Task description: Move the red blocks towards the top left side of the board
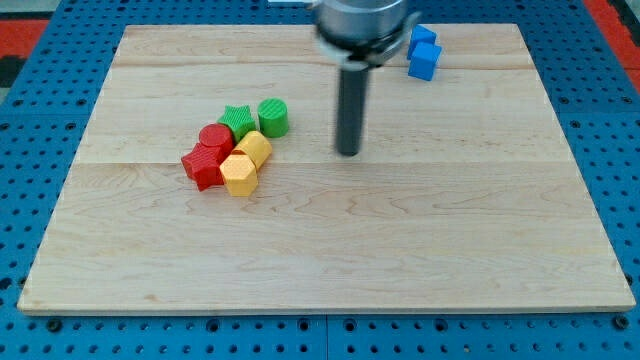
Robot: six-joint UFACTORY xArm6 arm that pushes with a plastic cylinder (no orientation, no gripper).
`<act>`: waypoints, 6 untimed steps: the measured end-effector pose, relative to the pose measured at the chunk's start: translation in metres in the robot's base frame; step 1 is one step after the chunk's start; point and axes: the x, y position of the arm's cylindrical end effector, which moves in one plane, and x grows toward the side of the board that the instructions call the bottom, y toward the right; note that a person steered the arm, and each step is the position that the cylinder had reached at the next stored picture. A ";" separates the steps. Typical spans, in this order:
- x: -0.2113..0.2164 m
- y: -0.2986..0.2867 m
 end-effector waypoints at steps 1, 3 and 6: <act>0.048 -0.092; 0.019 -0.139; -0.068 -0.153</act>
